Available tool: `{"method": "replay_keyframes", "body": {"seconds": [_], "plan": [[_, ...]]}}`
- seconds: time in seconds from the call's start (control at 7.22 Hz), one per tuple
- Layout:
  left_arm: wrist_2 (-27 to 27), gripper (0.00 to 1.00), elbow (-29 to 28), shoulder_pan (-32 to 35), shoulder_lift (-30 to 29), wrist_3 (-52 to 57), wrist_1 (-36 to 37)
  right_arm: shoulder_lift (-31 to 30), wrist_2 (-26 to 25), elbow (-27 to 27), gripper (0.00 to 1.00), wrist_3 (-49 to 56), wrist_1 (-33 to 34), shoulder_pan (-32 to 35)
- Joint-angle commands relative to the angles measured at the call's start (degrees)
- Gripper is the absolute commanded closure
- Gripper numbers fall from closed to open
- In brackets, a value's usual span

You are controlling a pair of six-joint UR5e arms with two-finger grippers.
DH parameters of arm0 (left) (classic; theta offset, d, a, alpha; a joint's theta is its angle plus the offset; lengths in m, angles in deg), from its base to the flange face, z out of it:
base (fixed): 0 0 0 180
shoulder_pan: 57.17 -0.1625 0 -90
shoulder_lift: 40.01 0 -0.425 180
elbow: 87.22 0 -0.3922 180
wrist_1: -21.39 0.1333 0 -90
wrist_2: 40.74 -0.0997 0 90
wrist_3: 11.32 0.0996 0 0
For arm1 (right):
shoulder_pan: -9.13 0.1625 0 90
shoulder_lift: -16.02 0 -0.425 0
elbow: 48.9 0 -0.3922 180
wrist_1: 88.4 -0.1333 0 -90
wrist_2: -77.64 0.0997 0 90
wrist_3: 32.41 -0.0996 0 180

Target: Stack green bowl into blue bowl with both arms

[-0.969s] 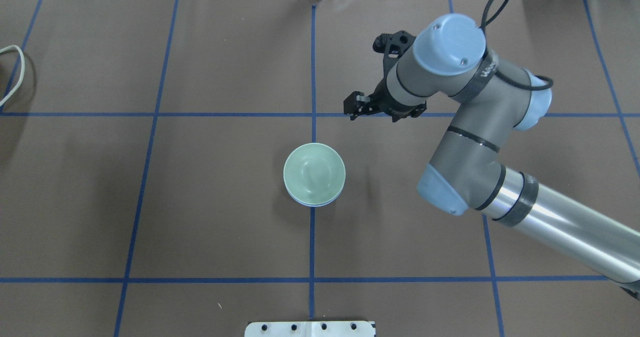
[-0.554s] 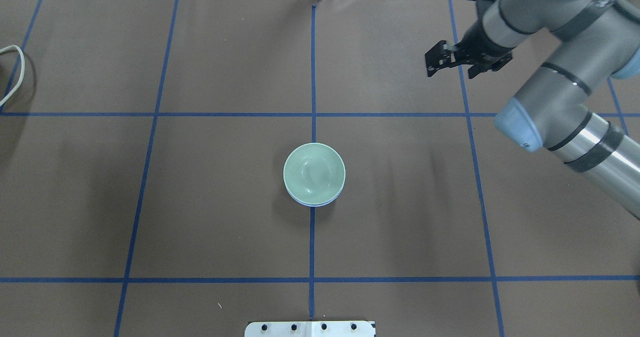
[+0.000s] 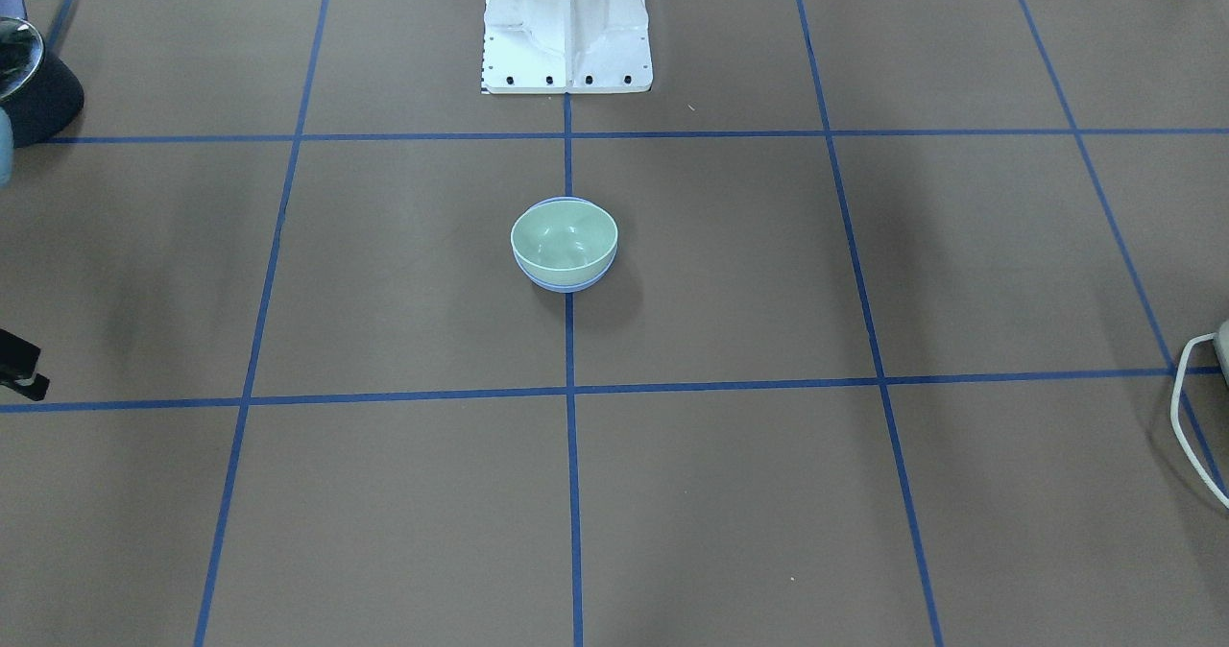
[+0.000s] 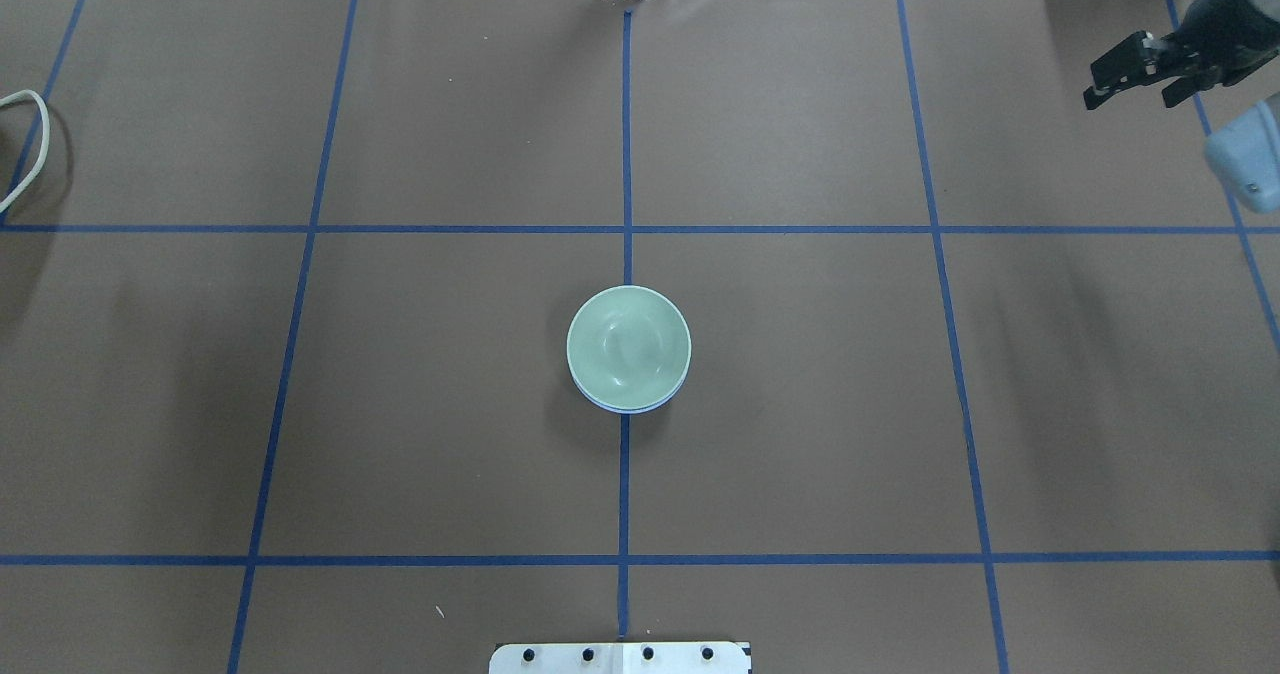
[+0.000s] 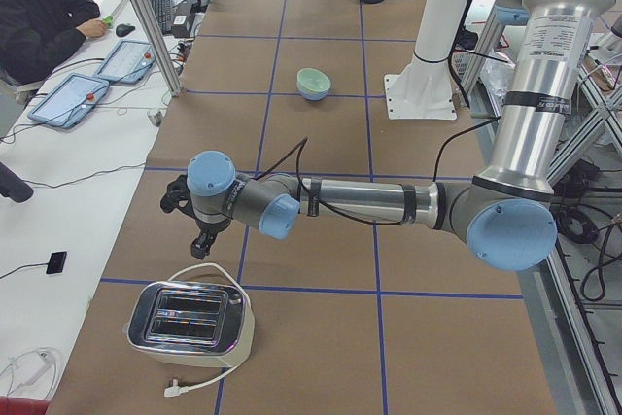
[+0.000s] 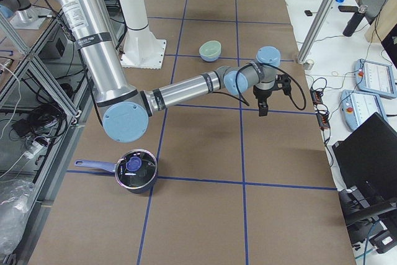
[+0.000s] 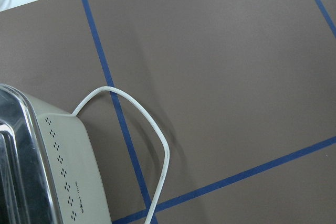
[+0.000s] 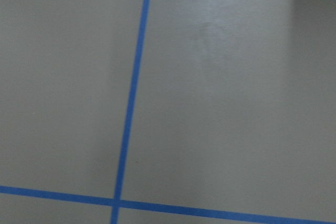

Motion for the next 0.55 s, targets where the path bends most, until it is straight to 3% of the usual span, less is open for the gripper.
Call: {"method": "replay_keyframes", "body": {"seconds": [0.0,0.42], "plan": [[0.0,0.03,0.0,0.1,0.3,0.0,-0.1,-1.2,1.8,-4.4,0.0,7.6,0.2,4.9],[0.4,0.03,0.3,0.8,0.4,0.0,-0.2,-1.7,2.7,-4.1,0.0,9.7,2.1,7.9]]}}
